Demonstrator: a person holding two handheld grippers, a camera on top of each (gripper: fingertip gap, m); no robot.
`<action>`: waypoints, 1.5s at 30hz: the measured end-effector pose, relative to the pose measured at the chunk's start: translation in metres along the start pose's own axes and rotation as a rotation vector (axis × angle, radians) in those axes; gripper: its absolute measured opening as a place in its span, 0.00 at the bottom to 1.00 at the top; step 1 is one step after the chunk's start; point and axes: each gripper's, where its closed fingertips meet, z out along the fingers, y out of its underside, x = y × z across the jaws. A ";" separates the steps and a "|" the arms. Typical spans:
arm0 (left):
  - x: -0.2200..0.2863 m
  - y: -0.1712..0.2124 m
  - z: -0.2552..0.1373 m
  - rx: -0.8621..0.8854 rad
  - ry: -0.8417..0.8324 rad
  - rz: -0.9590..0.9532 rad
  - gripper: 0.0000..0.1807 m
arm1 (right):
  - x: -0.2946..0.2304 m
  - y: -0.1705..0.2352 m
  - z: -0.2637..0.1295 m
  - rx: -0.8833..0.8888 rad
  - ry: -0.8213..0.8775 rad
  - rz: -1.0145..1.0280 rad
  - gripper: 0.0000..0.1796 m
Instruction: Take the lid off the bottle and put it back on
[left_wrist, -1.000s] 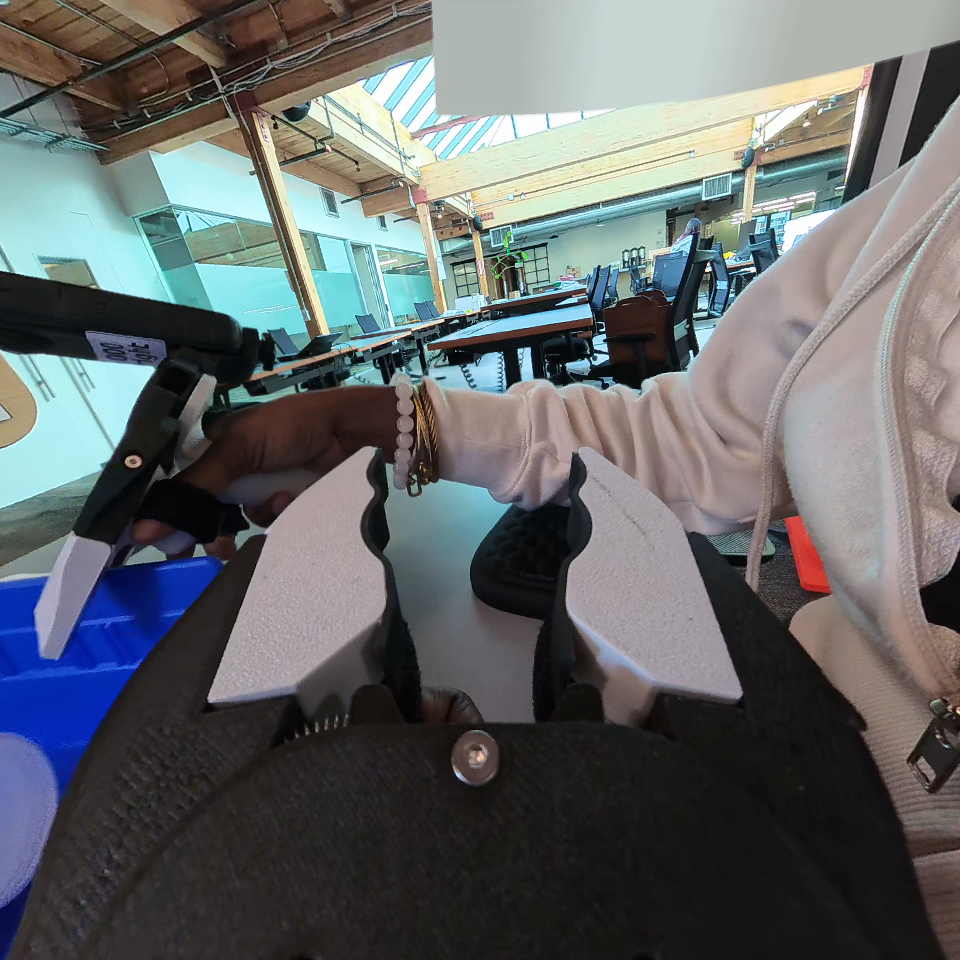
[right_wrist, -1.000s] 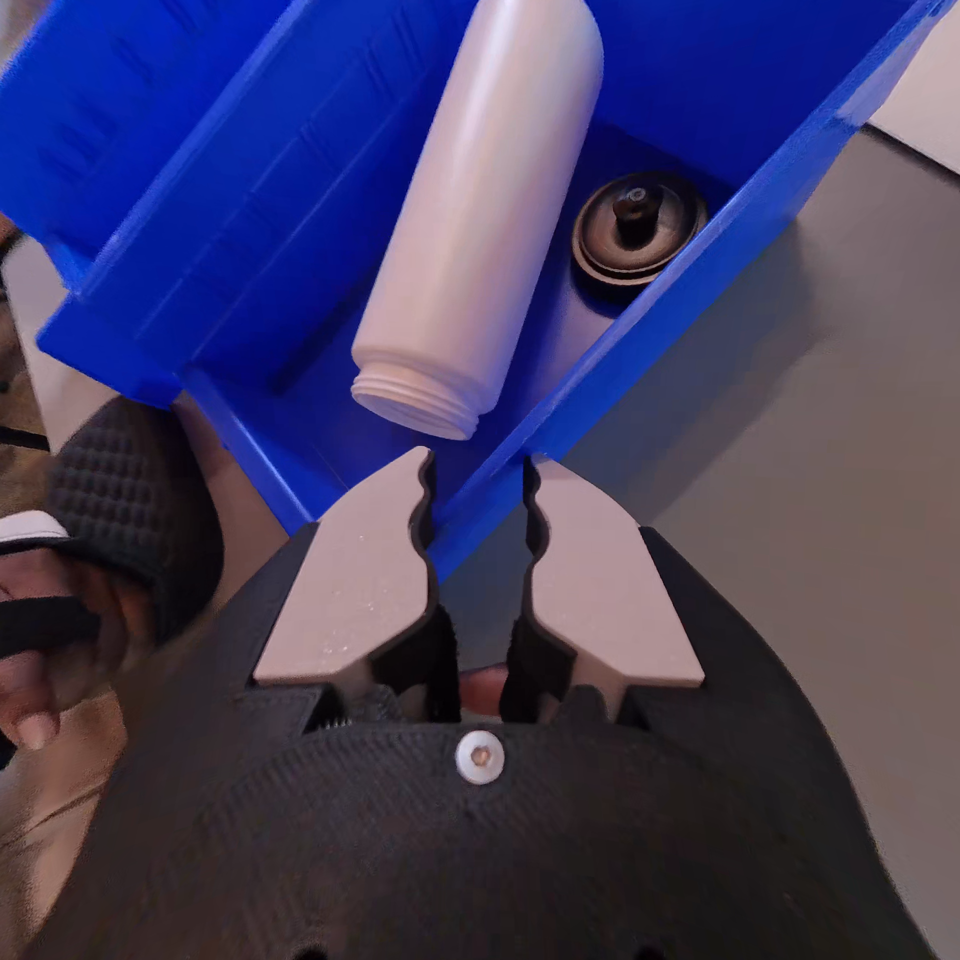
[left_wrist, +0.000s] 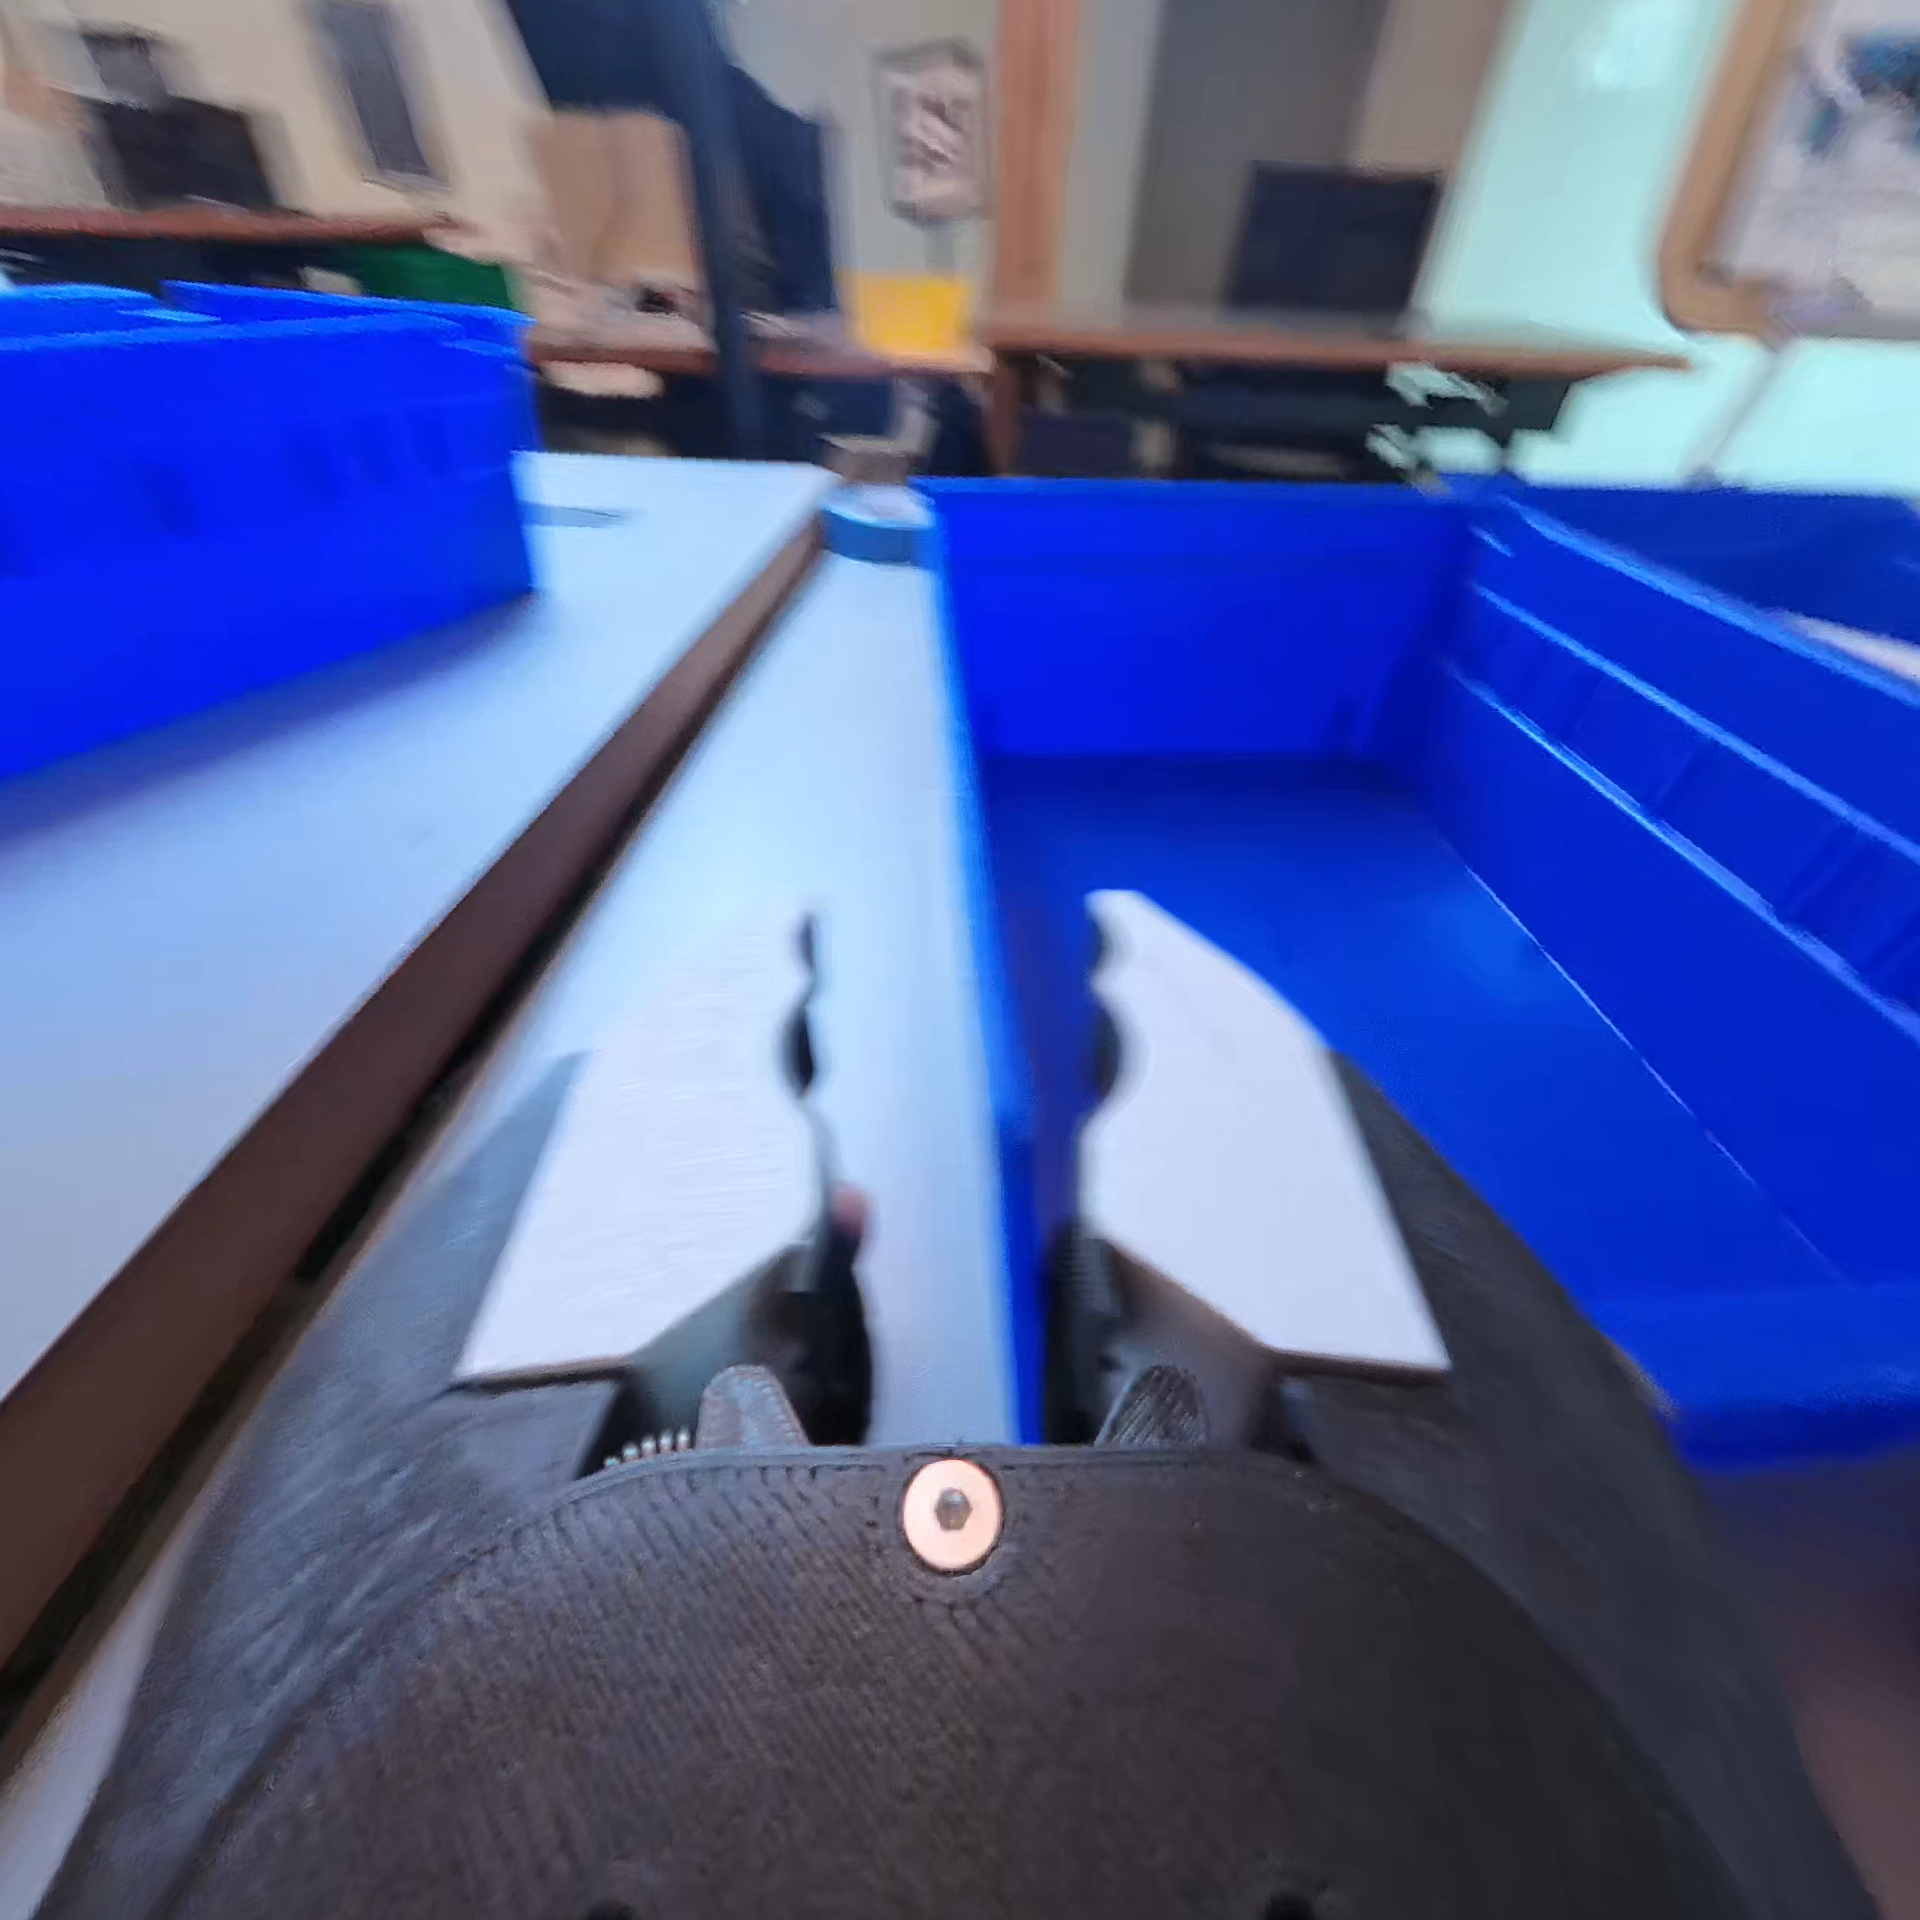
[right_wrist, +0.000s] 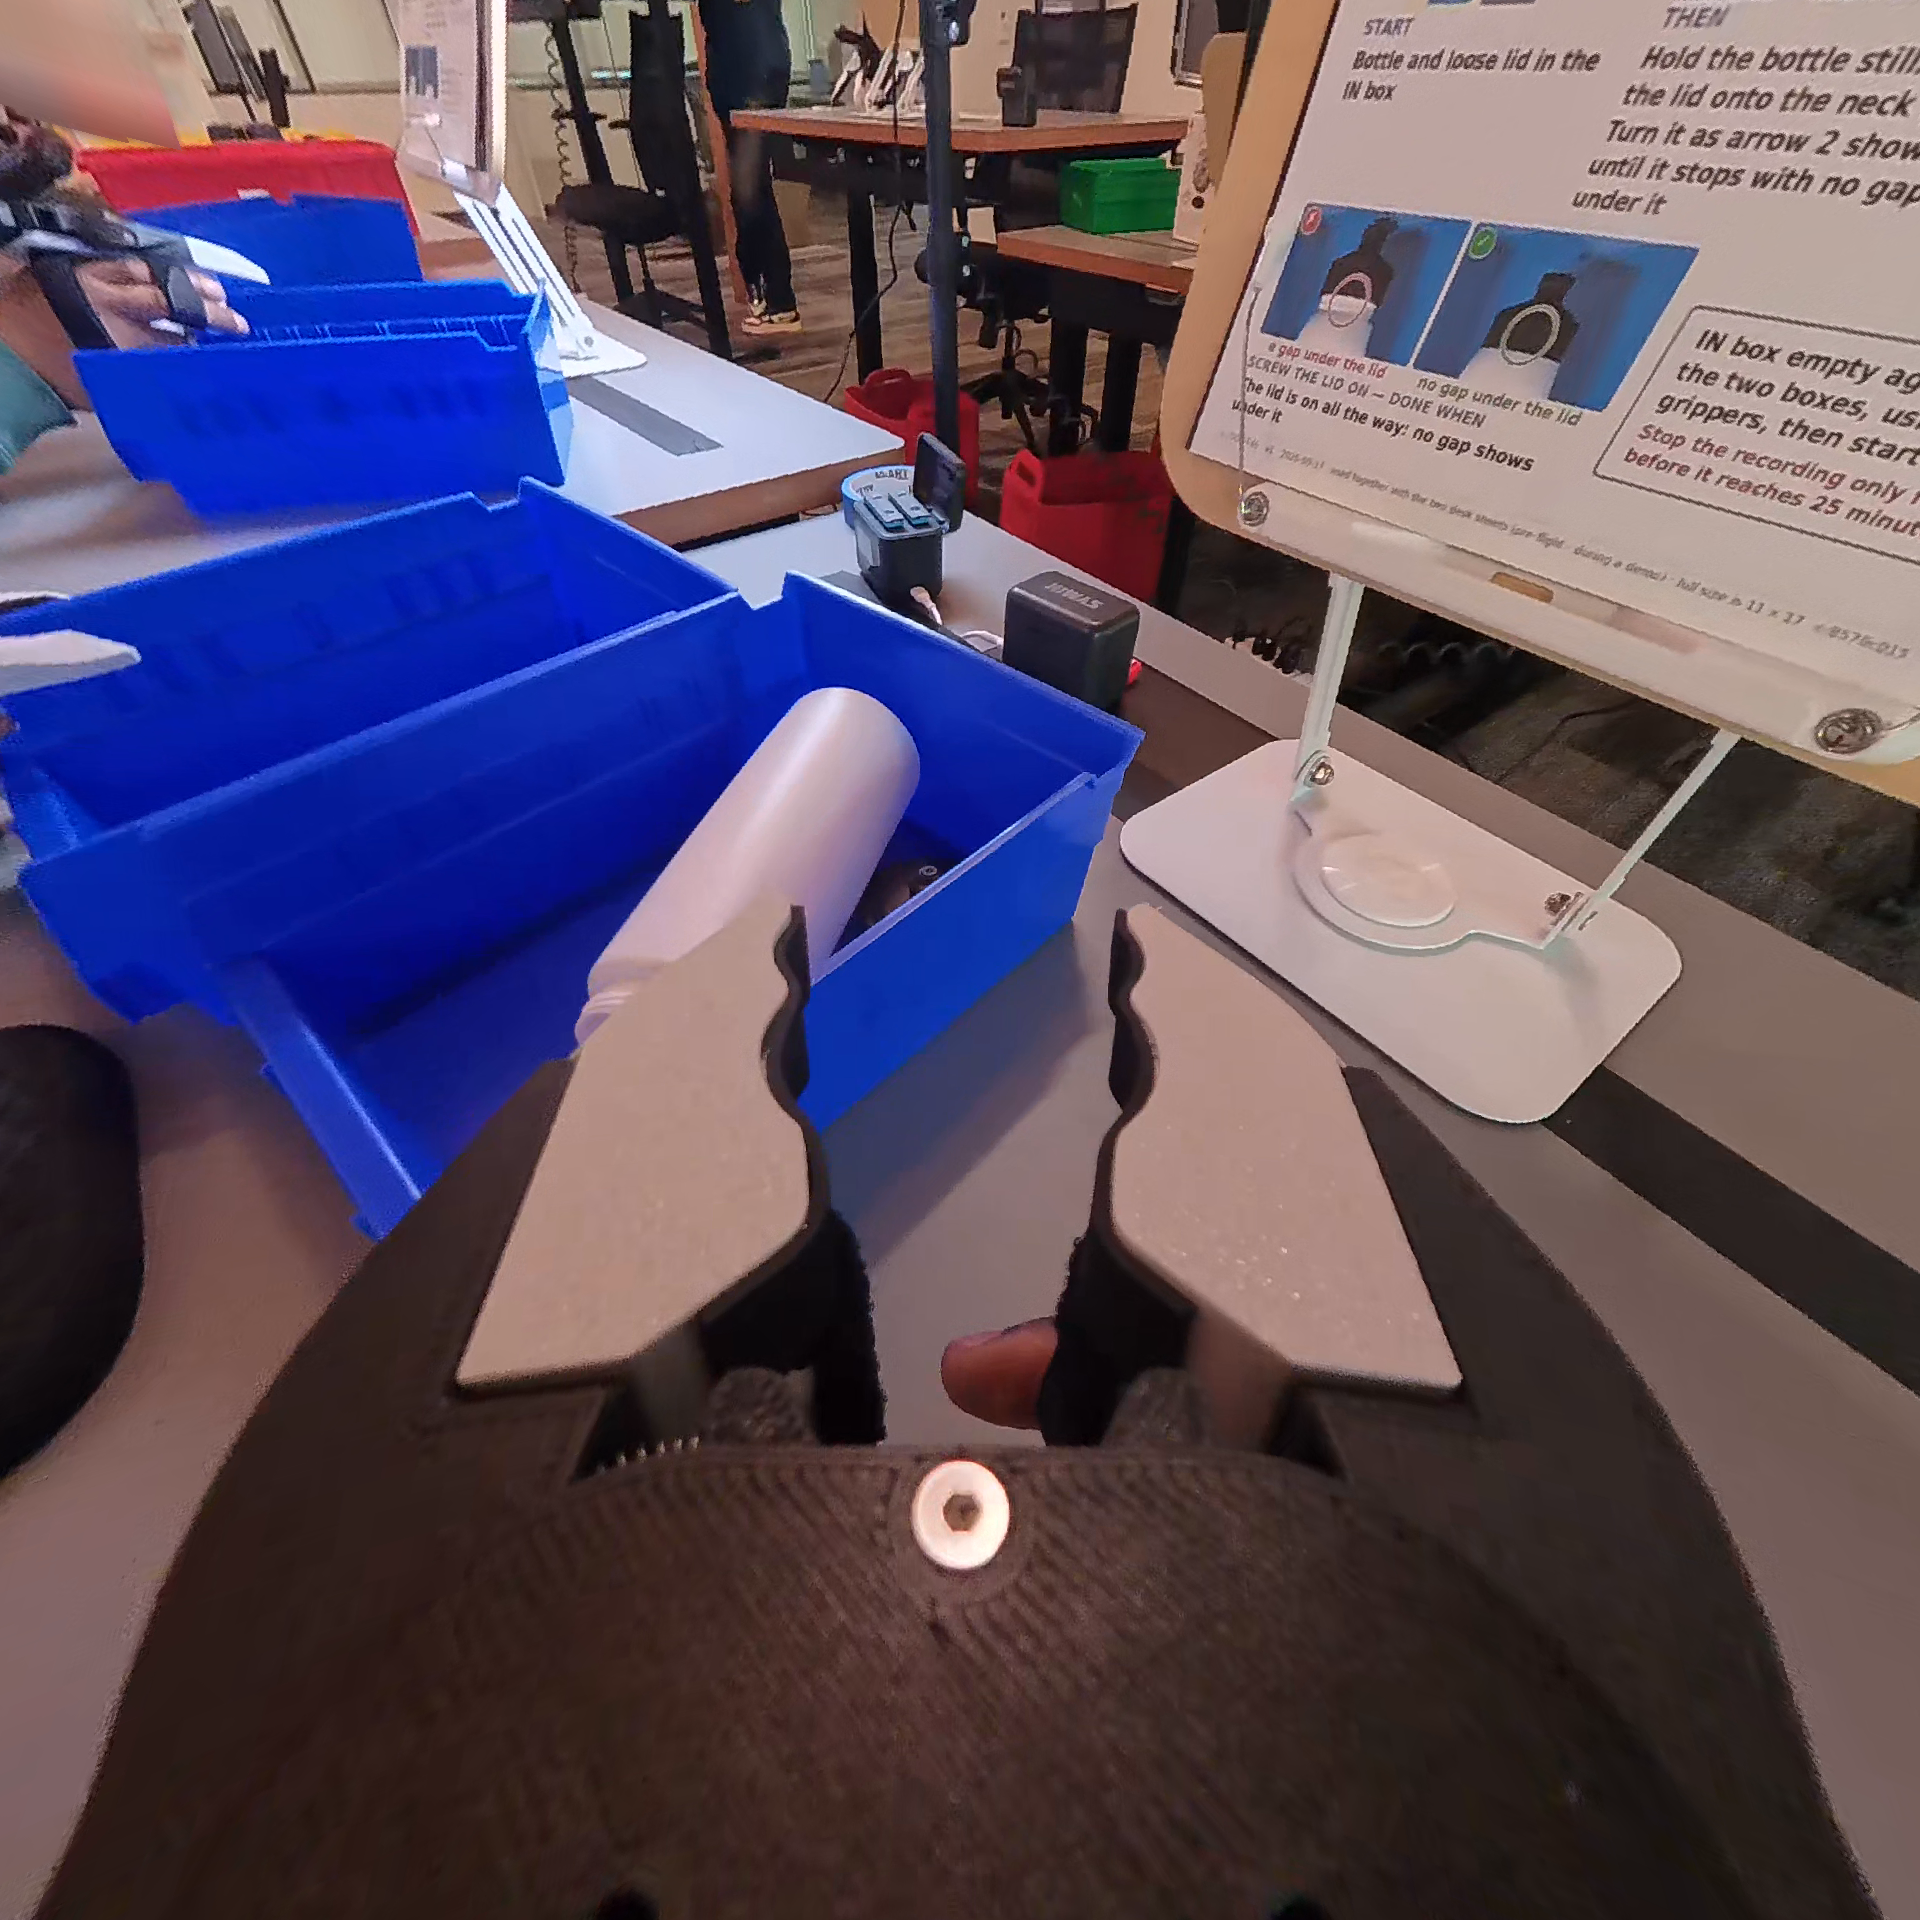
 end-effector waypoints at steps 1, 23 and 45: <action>0.004 0.002 0.003 -0.020 0.031 0.016 0.11 | -0.001 0.001 0.001 -0.005 0.000 -0.015 0.31; 0.052 -0.148 -0.095 0.811 -0.231 -0.272 0.01 | -0.132 -0.066 0.005 0.411 -0.124 -0.276 0.67; 0.287 -0.216 -0.132 1.062 0.097 0.029 0.03 | -0.113 -0.082 -0.099 0.599 0.432 -0.072 0.35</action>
